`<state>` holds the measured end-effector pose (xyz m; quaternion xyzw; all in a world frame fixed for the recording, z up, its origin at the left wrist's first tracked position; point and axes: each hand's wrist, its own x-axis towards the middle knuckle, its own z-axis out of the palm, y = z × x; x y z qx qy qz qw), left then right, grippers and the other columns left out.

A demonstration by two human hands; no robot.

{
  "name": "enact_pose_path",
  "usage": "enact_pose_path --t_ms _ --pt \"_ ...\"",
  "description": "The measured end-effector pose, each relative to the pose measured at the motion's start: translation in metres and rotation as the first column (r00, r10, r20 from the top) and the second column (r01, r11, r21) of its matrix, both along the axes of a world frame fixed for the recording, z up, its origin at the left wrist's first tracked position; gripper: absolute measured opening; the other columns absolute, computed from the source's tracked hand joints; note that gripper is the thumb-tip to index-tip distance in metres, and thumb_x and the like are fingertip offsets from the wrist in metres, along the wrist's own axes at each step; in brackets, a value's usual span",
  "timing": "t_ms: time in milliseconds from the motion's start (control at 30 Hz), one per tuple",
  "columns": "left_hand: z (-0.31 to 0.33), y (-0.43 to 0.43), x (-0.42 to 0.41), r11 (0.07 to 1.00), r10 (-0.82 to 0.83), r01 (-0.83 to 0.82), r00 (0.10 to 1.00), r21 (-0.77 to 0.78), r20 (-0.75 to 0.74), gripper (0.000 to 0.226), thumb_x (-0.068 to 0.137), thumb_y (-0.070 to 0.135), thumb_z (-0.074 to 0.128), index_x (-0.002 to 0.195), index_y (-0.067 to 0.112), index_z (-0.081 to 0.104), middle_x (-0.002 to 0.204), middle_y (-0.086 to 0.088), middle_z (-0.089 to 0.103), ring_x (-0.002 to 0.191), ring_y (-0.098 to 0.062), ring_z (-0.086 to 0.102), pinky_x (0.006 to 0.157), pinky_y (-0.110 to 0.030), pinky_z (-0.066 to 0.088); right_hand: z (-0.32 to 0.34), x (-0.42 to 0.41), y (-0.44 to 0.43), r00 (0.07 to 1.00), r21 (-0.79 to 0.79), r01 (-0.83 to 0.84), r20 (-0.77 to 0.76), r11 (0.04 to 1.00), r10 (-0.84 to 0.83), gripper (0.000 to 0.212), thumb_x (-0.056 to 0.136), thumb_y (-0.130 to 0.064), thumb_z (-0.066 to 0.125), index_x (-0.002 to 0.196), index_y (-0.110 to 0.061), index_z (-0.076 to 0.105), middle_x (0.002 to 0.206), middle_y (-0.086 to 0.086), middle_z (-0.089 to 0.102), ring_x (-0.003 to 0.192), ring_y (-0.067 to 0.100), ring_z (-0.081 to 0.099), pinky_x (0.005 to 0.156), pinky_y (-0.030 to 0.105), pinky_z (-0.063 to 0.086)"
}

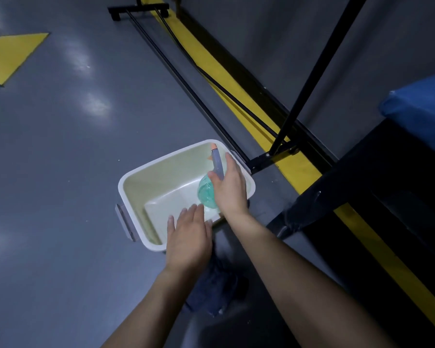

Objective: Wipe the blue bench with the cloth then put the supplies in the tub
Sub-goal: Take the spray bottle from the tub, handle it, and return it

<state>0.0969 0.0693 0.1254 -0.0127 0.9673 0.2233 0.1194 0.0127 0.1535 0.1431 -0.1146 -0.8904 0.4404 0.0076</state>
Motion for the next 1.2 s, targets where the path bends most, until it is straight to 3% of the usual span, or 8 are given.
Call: enact_pose_path --t_ms 167,333,433,567,700,767,1000,1200 --pt "-0.01 -0.01 0.0 0.997 -0.048 0.059 0.983 -0.055 0.175 0.036 0.101 0.033 0.022 0.126 0.019 0.043 0.128 0.004 0.052 0.128 -0.016 0.042 0.117 -0.046 0.006 -0.012 -0.029 -0.005 0.979 0.023 -0.006 0.203 1.0 0.001 0.034 0.091 -0.02 0.058 0.122 -0.009 0.048 0.112 0.015 0.063 0.101 0.033 0.058 0.076 0.035 0.044" --pt "-0.009 -0.012 -0.001 0.998 -0.056 0.062 0.985 -0.026 0.162 0.044 0.102 0.033 0.02 0.142 0.019 0.031 0.141 0.004 0.045 0.134 -0.015 0.037 0.118 -0.043 0.002 -0.007 -0.029 -0.007 0.988 0.076 0.065 0.133 0.995 -0.075 0.026 0.097 -0.018 0.045 0.117 -0.018 0.061 0.101 0.012 0.065 0.08 0.026 0.054 0.067 0.031 0.044" --pt "-0.003 -0.012 -0.01 0.981 0.074 -0.105 0.981 0.166 0.18 0.048 0.102 0.034 0.025 0.146 0.016 0.029 0.146 -0.003 0.043 0.136 -0.021 0.037 0.118 -0.039 0.012 0.014 -0.016 -0.006 0.998 0.095 0.027 0.053 0.995 -0.032 0.024 0.096 -0.021 0.045 0.115 -0.017 0.059 0.095 0.011 0.066 0.083 0.029 0.057 0.067 0.033 0.045" --pt "0.005 -0.015 -0.027 0.715 0.363 -0.457 0.889 0.529 0.278 0.045 0.101 0.034 0.028 0.131 0.007 0.047 0.135 -0.011 0.052 0.115 -0.024 0.052 0.093 -0.03 0.037 0.06 0.009 -0.002 0.999 0.072 -0.009 -0.049 0.997 0.012 0.019 0.094 -0.024 0.047 0.104 -0.014 0.06 0.091 0.011 0.067 0.083 0.028 0.055 0.07 0.036 0.047" --pt "0.021 -0.013 -0.041 0.045 0.42 -0.72 0.643 0.693 0.641 0.044 0.101 0.037 0.027 0.126 0.01 0.051 0.119 -0.009 0.061 0.099 -0.025 0.061 0.079 -0.033 0.047 0.097 0.033 0.001 0.996 0.049 -0.048 -0.078 0.998 0.052 0.016 0.091 -0.026 0.049 0.094 -0.015 0.061 0.085 0.01 0.068 0.081 0.03 0.059 0.069 0.035 0.047" --pt "0.031 -0.013 -0.04 -0.118 0.368 -0.745 0.581 0.656 0.726 0.039 0.101 0.038 0.032 0.122 0.013 0.052 0.107 -0.007 0.059 0.077 -0.018 0.057 0.068 -0.028 0.045 0.108 0.042 0.004 0.995 0.066 -0.057 -0.08 0.996 0.062 0.017 0.091 -0.027 0.049 0.092 -0.014 0.059 0.085 0.012 0.068 0.082 0.033 0.059 0.071 0.039 0.05" --pt "0.094 0.002 -0.028 -0.21 0.26 -0.759 0.564 0.616 0.783 0.028 0.1 0.027 0.039 0.079 0.011 0.049 0.074 -0.007 0.05 0.065 -0.022 0.05 0.065 -0.031 0.045 0.161 0.07 0.014 0.982 0.007 -0.047 -0.182 0.999 0.047 0.023 0.09 -0.031 0.049 0.108 -0.022 0.061 0.088 0.008 0.069 0.086 0.031 0.059 0.077 0.045 0.052" --pt "0.2 0.029 -0.016 -0.214 0.12 -0.671 0.703 0.709 0.701 0.031 0.099 0.027 0.039 0.075 0.013 0.052 0.076 -0.007 0.059 0.074 -0.023 0.057 0.1 -0.042 0.043 0.255 0.097 0.037 0.88 -0.156 -0.096 -0.475 0.983 0.011 0.027 0.088 -0.022 0.061 0.114 -0.02 0.058 0.097 -0.002 0.064 0.093 0.02 0.056 0.082 0.032 0.046"
